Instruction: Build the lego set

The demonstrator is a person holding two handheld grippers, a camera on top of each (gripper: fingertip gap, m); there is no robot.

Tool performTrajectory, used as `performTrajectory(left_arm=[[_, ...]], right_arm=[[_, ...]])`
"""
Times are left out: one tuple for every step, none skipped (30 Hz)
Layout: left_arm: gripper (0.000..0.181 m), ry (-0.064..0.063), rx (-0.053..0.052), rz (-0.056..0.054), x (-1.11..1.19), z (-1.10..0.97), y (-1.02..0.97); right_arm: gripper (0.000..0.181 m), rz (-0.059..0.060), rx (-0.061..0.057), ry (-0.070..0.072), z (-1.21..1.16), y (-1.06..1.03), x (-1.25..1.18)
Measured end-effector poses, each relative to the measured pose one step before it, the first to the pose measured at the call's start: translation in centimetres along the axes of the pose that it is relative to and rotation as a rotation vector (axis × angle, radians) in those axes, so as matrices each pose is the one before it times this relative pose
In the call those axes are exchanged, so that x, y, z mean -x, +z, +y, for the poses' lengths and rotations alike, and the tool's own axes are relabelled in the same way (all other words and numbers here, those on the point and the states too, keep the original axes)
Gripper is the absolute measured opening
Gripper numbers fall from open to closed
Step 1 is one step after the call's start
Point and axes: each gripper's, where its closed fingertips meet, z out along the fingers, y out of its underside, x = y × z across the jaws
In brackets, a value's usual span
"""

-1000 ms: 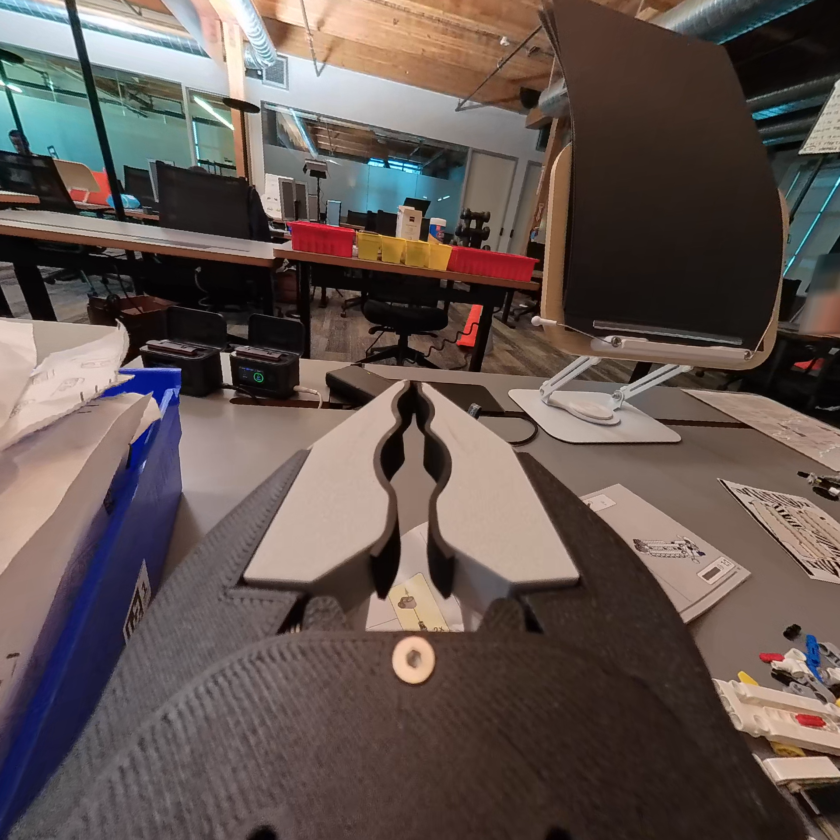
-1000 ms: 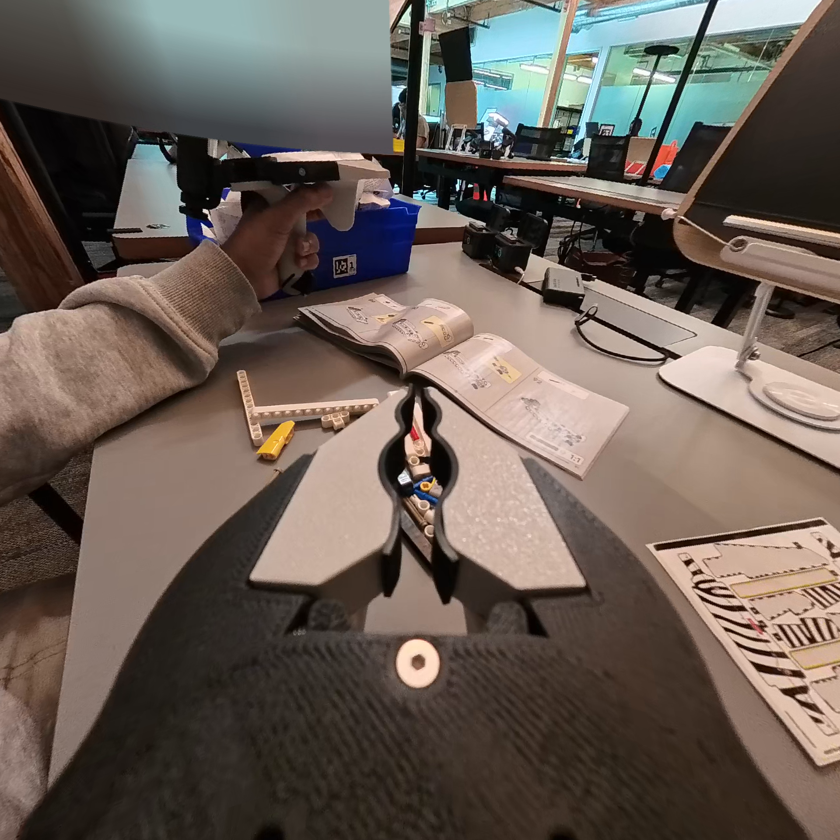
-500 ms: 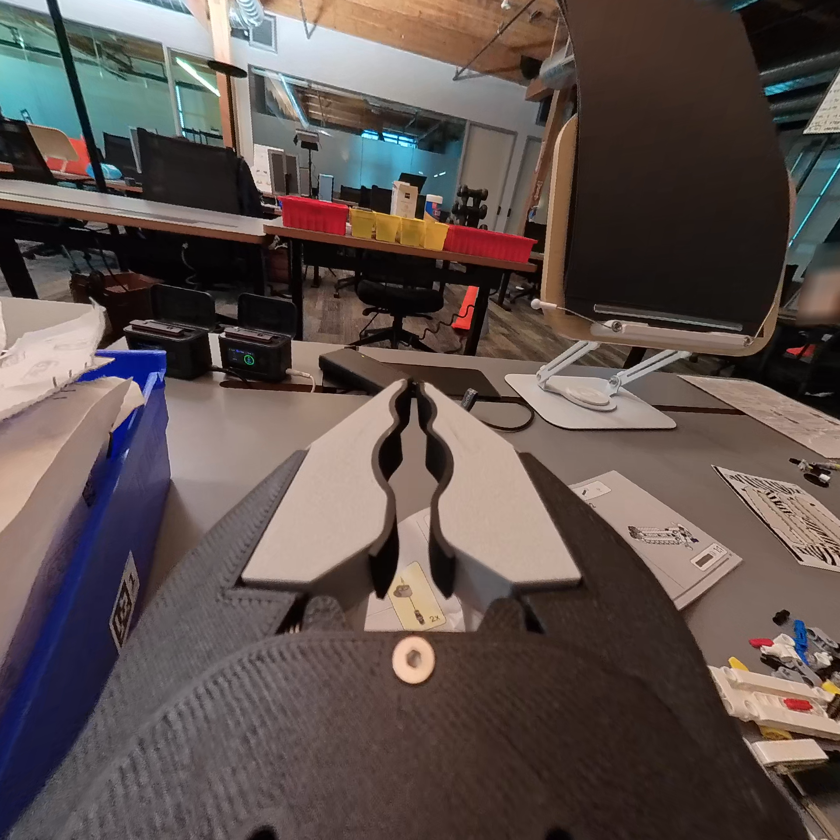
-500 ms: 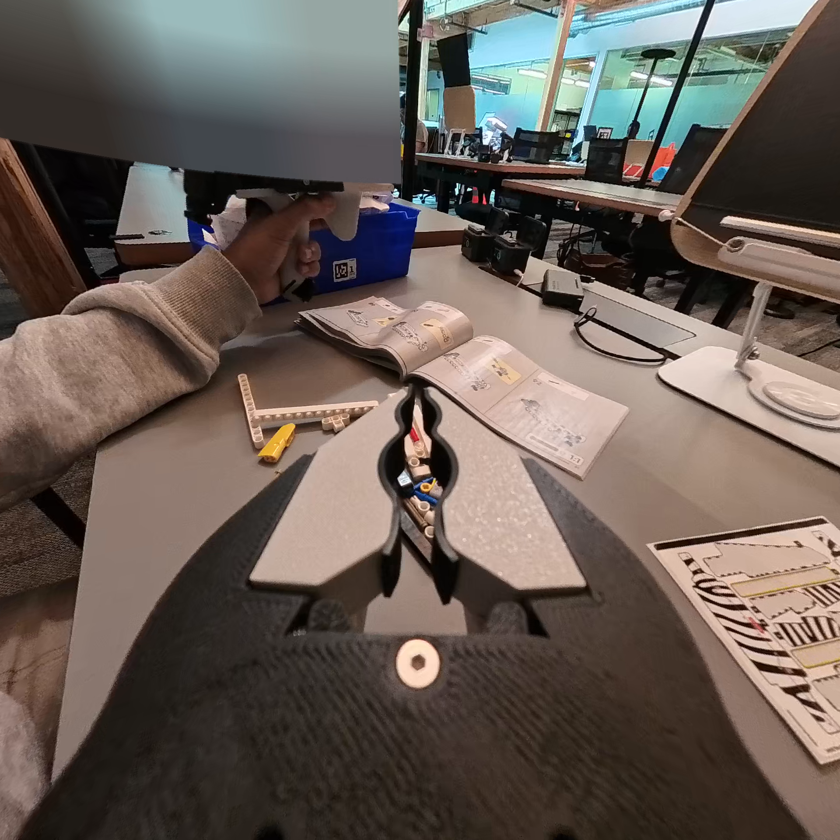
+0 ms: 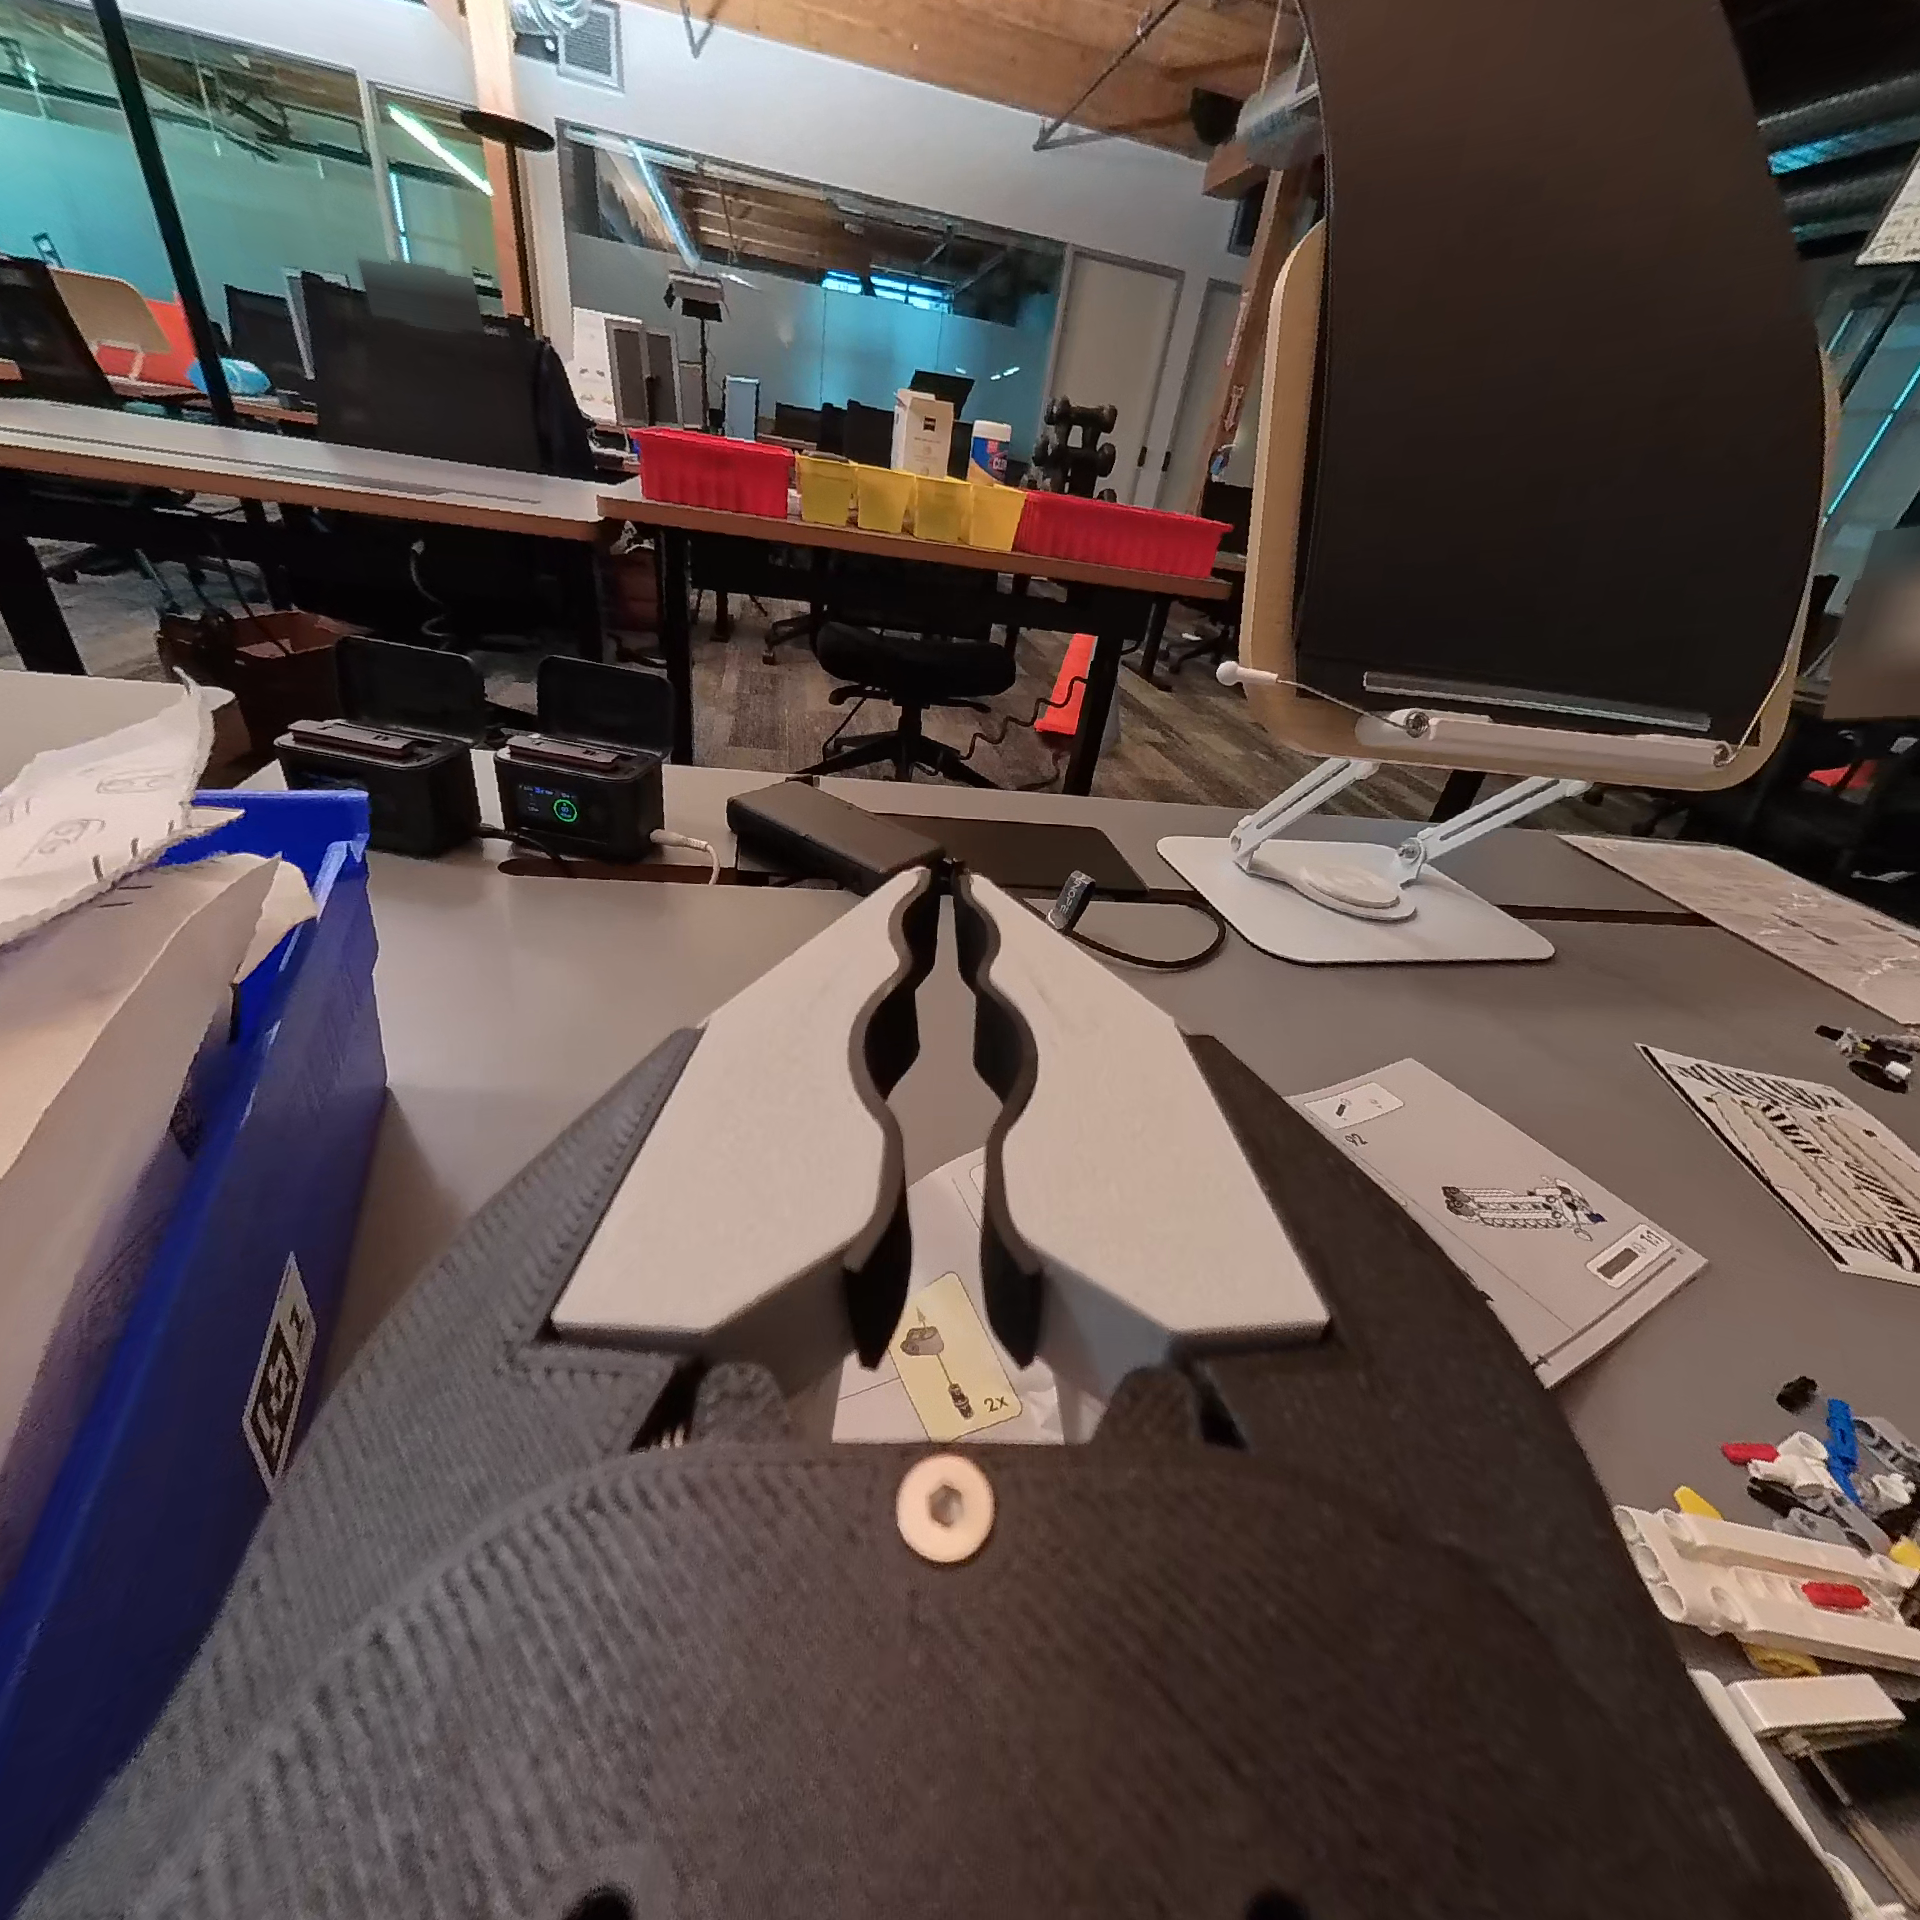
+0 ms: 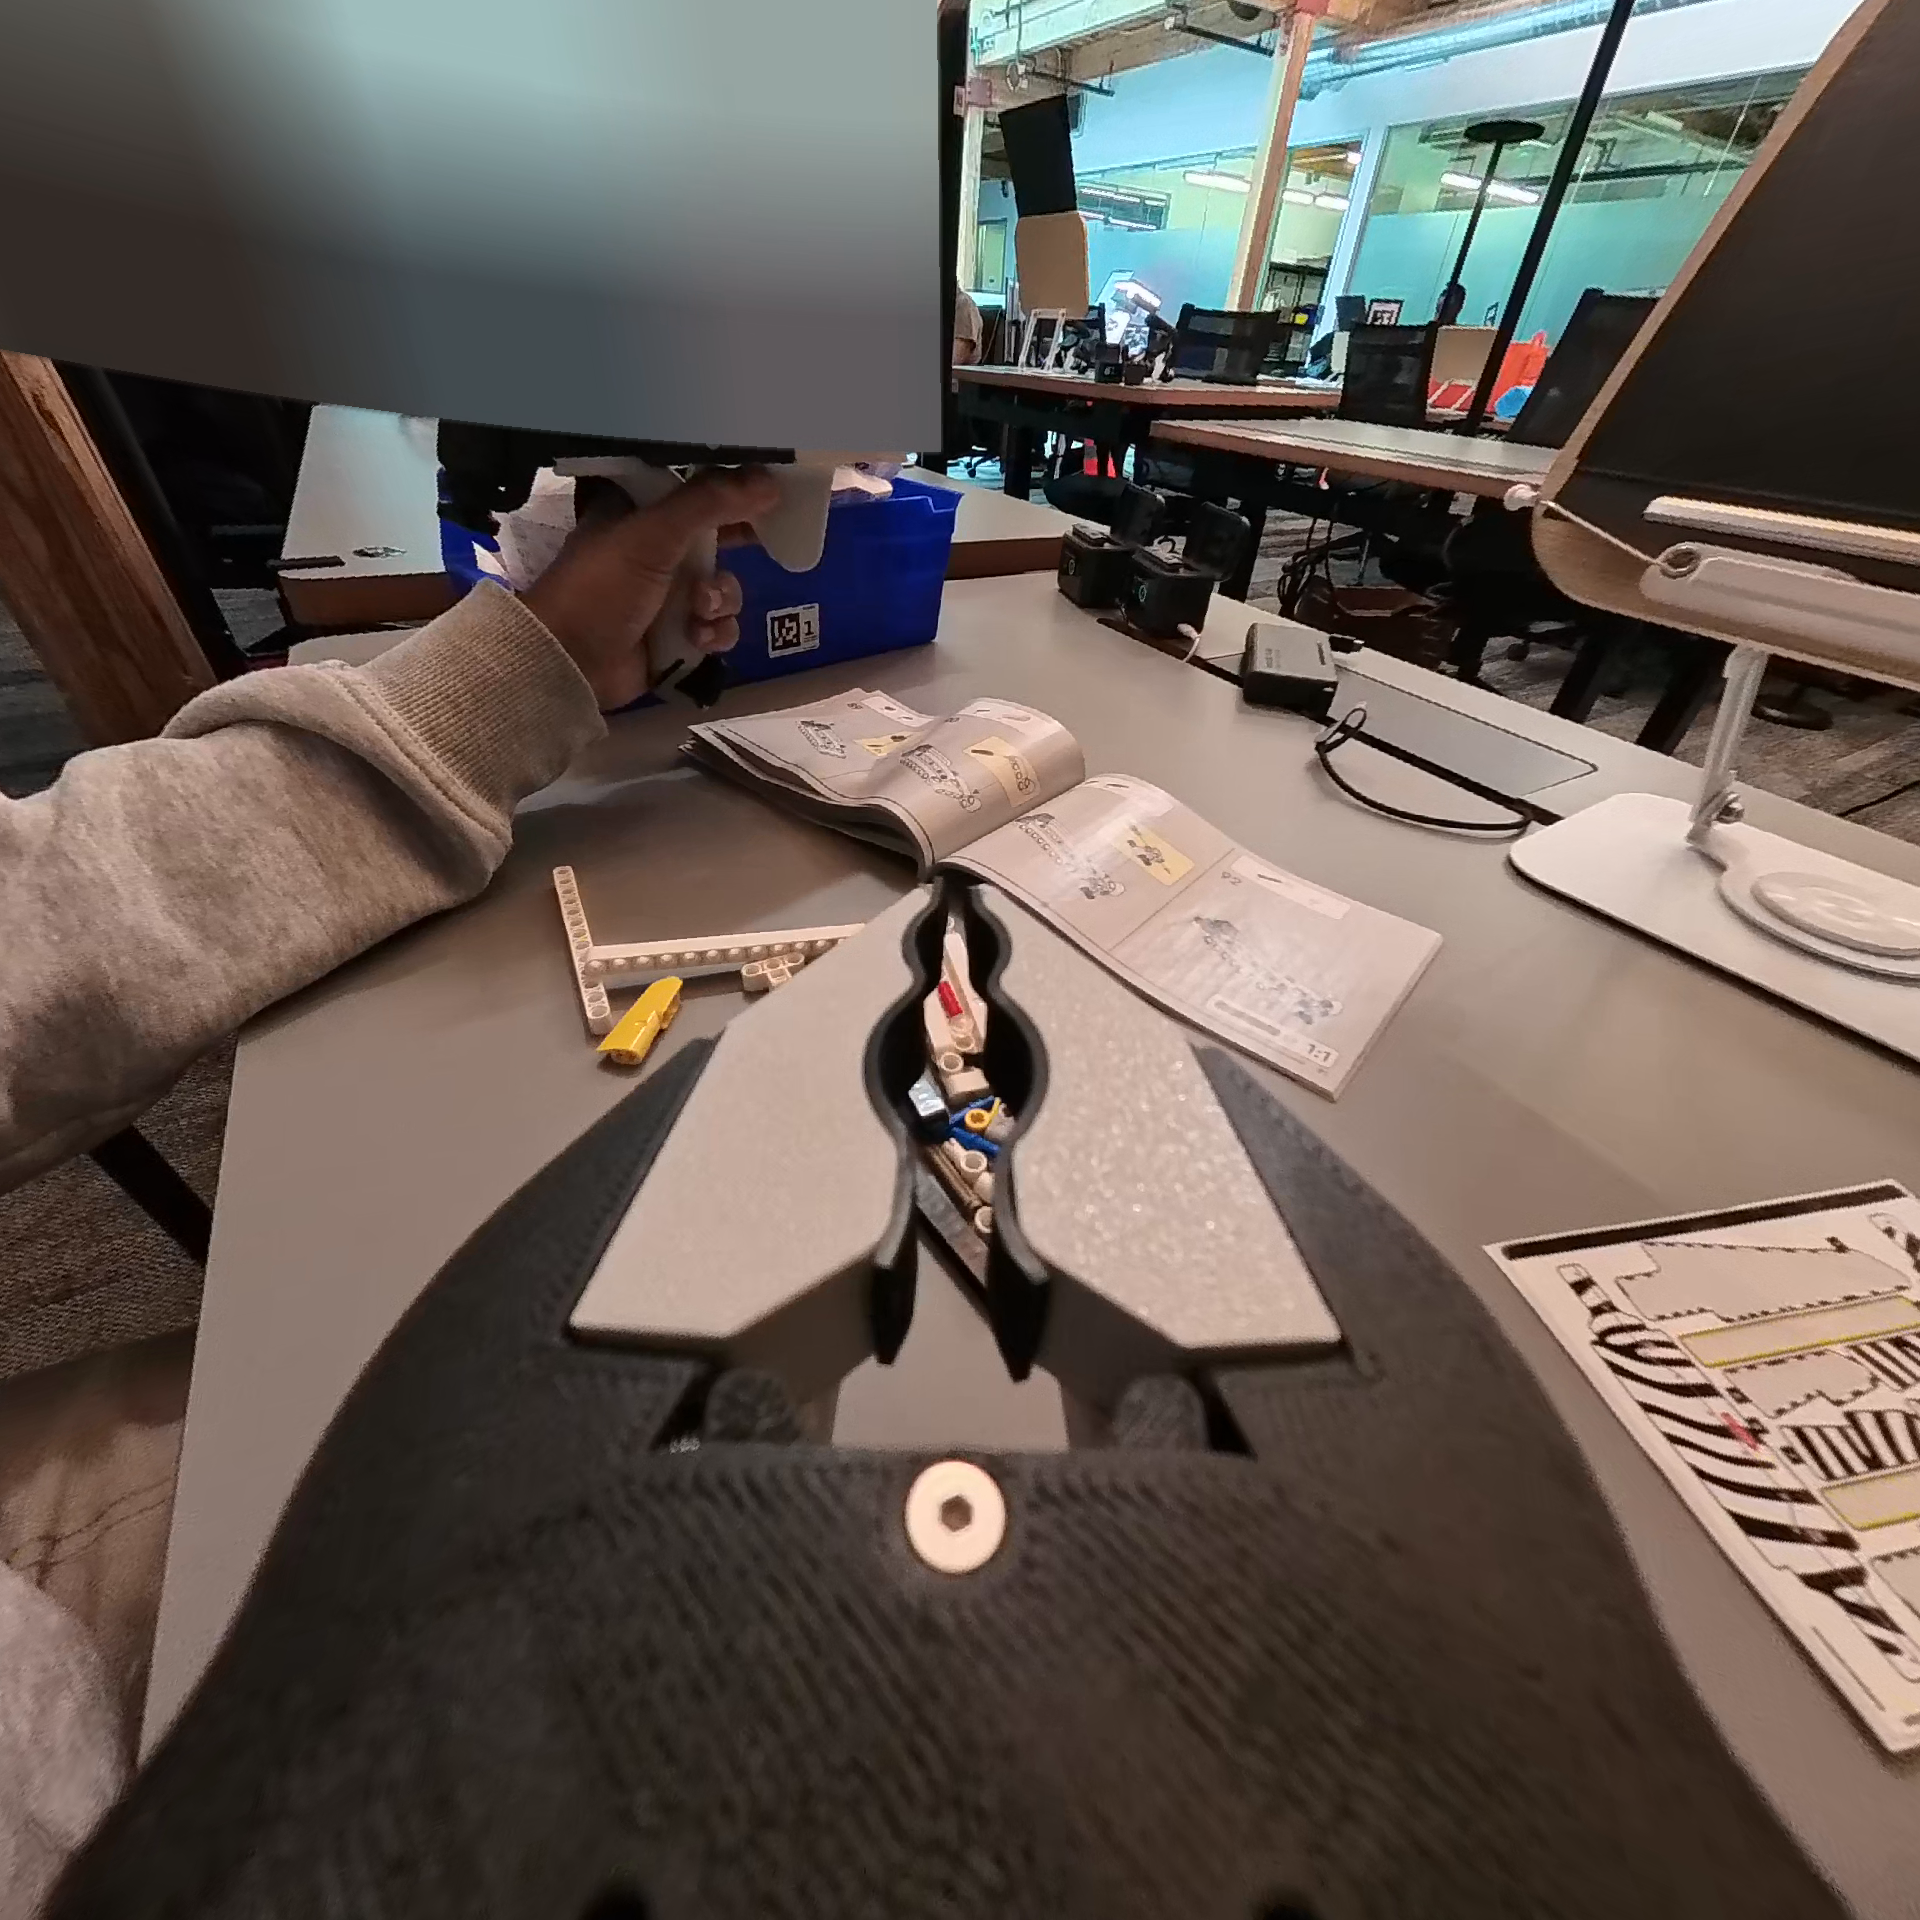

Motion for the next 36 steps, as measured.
performTrajectory(left_arm=[[0.001, -0.0020, 0.0023, 0.0018, -0.013, 0.049, 0.028], [0.001, -0.0026, 0.0039, 0.0022, -0.016, 0.071, 0.038], [0.002, -0.0021, 0.0033, 0.0017, -0.013, 0.063, 0.031], [0.002, -0.0015, 0.0026, 0.0009, -0.007, 0.054, 0.024], [0.002, -0.0007, 0.0020, 0.0003, 0.010, 0.046, 0.018], [0.002, -0.0001, 0.0012, -0.0002, 0.001, 0.017, 0.001], [0.002, 0.0004, 0.0004, 0.0000, -0.009, 0.007, 0.006], [0.002, 0.0006, 0.0000, -0.0004, 0.011, -0.001, -0.010], [0.002, 0.0002, -0.0003, -0.0006, 0.010, -0.004, 0.002], [0.002, -0.0004, -0.0001, 0.0001, -0.003, -0.001, -0.009], [0.002, -0.0008, 0.0006, 0.0007, -0.006, 0.017, 0.007], [0.002, -0.0003, 0.0007, 0.0005, -0.001, 0.009, 0.006], [0.002, 0.0002, 0.0008, 0.0001, -0.002, 0.011, 0.005], [0.002, 0.0006, 0.0010, 0.0005, -0.005, 0.004, 0.003], [0.002, 0.0004, -0.0003, -0.0003, -0.003, -0.013, -0.009], [0.002, -0.0001, -0.0011, -0.0009, 0.026, -0.008, -0.010], [0.002, -0.0009, -0.0005, -0.0001, 0.006, -0.009, -0.005], [0.002, -0.0013, 0.0004, 0.0005, 0.005, 0.012, 0.001], [0.002, -0.0012, 0.0003, 0.0006, 0.002, 0.001, 0.001], [0.002, -0.0005, 0.0002, 0.0004, 0.000, 0.001, 0.000], [0.002, 0.0002, 0.0004, -0.0004, 0.008, 0.015, -0.003], [0.002, 0.0006, 0.0005, -0.0006, 0.001, 0.009, 0.004], [0.002, 0.0009, 0.0011, -0.0002, -0.004, 0.017, 0.011], [0.002, 0.0004, 0.0011, -0.0001, 0.004, 0.026, 0.002], [0.002, 0.0001, 0.0003, 0.0003, -0.005, 0.005, 0.007], [0.002, -0.0003, 0.0003, -0.0001, 0.001, 0.014, -0.002], [0.003, -0.0004, 0.0007, 0.0005, 0.000, 0.018, 0.006], [0.003, -0.0005, 0.0009, 0.0008, -0.008, 0.012, 0.015], [0.003, -0.0006, 0.0010, 0.0006, -0.013, 0.025, 0.003], [0.003, -0.0005, 0.0013, 0.0012, -0.013, 0.028, 0.022], [0.003, -0.0012, 0.0033, 0.0017, -0.026, 0.076, 0.037], [0.003, -0.0047, 0.0150, -0.0007, 0.027, 0.251, 0.072], [0.004, -0.0092, 0.0427, 0.0012, 0.044, 0.702, 0.191], [0.005, -0.0145, 0.0658, 0.0232, -0.220, 1.076, 0.360], [0.006, -0.0223, 0.0771, 0.0421, -0.480, 1.251, 0.490], [0.012, -0.0292, 0.0755, 0.0348, -0.395, 1.235, 0.562]], right_arm=[[0.000, 0.0004, 0.0002, -0.0004, -0.007, -0.014, -0.002], [0.000, 0.0002, -0.0020, -0.0002, -0.036, -0.018, 0.000], [0.000, -0.0023, -0.0057, 0.0024, -0.092, -0.039, 0.023], [0.000, -0.0043, -0.0094, 0.0068, -0.138, -0.063, 0.023], [0.000, -0.0045, -0.0123, 0.0111, -0.194, -0.092, -0.023], [0.001, -0.0039, -0.0125, 0.0142, -0.179, -0.111, -0.064], [0.001, -0.0036, -0.0120, 0.0161, -0.176, -0.109, -0.093], [0.002, -0.0038, -0.0099, 0.0160, -0.145, -0.094, -0.085], [0.002, -0.0034, -0.0068, 0.0137, -0.097, -0.081, -0.070], [0.002, -0.0021, -0.0038, 0.0097, -0.047, -0.041, -0.055], [0.002, -0.0005, -0.0008, 0.0043, -0.014, -0.023, -0.038], [0.003, 0.0008, 0.0006, -0.0010, -0.001, -0.007, 0.002], [0.003, 0.0017, 0.0001, -0.0051, -0.016, 0.007, 0.024], [0.003, 0.0024, 0.0003, -0.0071, -0.022, 0.002, 0.020], [0.003, 0.0023, 0.0008, -0.0071, -0.005, 0.006, 0.031], [0.003, 0.0016, 0.0013, -0.0062, 0.010, 0.006, 0.028], [0.003, 0.0014, 0.0021, -0.0052, 0.010, 0.002, 0.028], [0.003, 0.0024, 0.0005, -0.0053, -0.013, -0.007, 0.010], [0.003, 0.0044, -0.0004, -0.0051, -0.026, -0.019, -0.030], [0.002, 0.0085, 0.0018, -0.0042, 0.015, -0.020, -0.108], [0.002, 0.0072, 0.0027, -0.0026, 0.037, -0.009, -0.117], [0.002, 0.0007, 0.0005, 0.0017, 0.018, -0.008, -0.028], [0.001, -0.0040, -0.0025, 0.0040, -0.045, -0.015, 0.037], [0.001, -0.0024, -0.0042, 0.0022, -0.077, -0.028, 0.027], [0.002, 0.0004, -0.0057, -0.0004, -0.098, -0.053, -0.005], [0.002, 0.0004, -0.0068, -0.0013, -0.125, -0.058, 0.007], [0.002, 0.0000, -0.0071, -0.0014, -0.130, -0.056, 0.011], [0.001, 0.0011, -0.0062, -0.0017, -0.118, -0.052, -0.004], [0.001, 0.0032, -0.0021, -0.0013, -0.041, -0.028, -0.042], [0.001, 0.0022, 0.0012, 0.0000, 0.027, -0.007, -0.041], [0.001, -0.0014, 0.0012, 0.0019, 0.026, 0.017, 0.007], [0.001, -0.0026, 0.0008, 0.0023, 0.012, 0.017, 0.037], [0.001, -0.0011, 0.0005, 0.0005, 0.007, 0.008, 0.011], [0.001, -0.0001, 0.0001, -0.0007, 0.002, 0.007, 0.008], [0.001, -0.0008, 0.0000, -0.0006, 0.001, 0.008, 0.019], [0.002, -0.0015, 0.0004, -0.0005, 0.016, 0.023, 0.043]])
